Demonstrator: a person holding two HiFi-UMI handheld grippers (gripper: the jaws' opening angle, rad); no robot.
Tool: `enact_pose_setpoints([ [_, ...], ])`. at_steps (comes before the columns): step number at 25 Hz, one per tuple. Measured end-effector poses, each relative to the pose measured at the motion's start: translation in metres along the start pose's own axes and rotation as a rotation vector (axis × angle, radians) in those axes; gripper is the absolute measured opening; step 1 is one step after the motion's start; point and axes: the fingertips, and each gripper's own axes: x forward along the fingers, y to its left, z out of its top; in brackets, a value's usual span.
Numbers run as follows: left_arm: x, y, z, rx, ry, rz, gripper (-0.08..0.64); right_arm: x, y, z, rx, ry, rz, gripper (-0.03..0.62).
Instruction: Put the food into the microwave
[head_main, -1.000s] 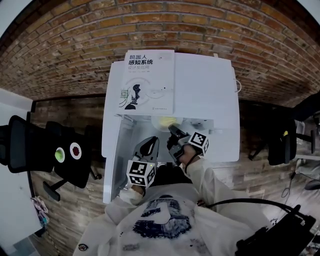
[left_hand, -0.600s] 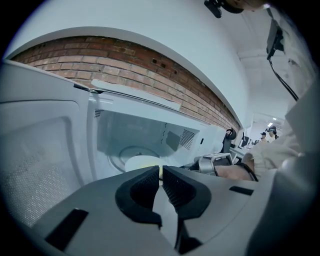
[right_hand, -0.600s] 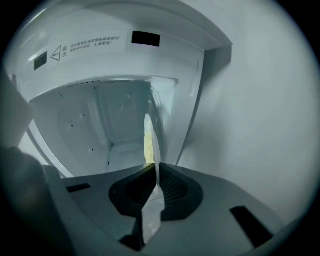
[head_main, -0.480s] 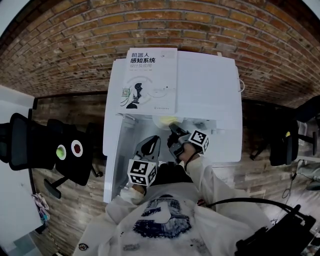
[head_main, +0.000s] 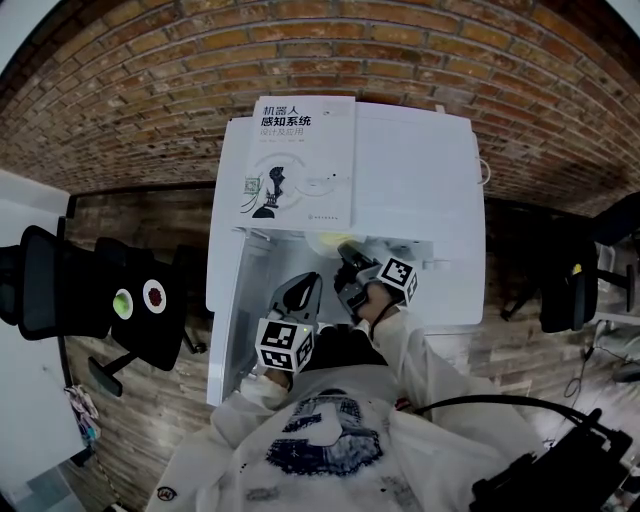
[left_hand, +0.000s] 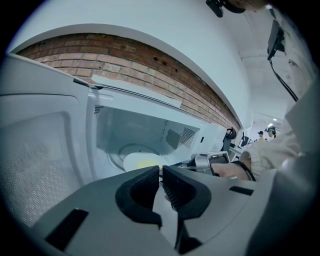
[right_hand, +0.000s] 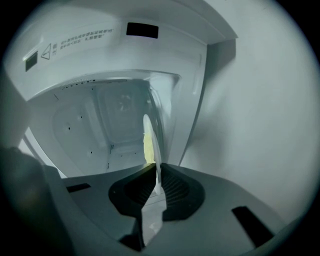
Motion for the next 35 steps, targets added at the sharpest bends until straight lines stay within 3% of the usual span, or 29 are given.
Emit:
enact_pose_setpoints([
  [10, 0.0, 0.0, -0.003, -0.002, 0.013, -0.003, 0.029, 0.002, 0.001, -0.001, -0.003, 0.009, -0.012, 0.035],
  [13, 0.001, 0.002, -0.004, -0.015, 0.012, 0.001, 0.029, 0.002, 0.003, -0.003, 0.0, 0.019, 0.0, 0.114],
  [21, 0.006, -0.001, -0.008, -0.042, 0.028, -0.013, 0.029, -0.016, 0.0, -0.007, -0.017, 0.022, -0.013, 0.117],
  [35, 0.041, 0.005, -0.048, -0.253, 0.14, -0.015, 0.021, -0.046, -0.011, -0.006, -0.049, 0.024, -0.027, 0.1],
])
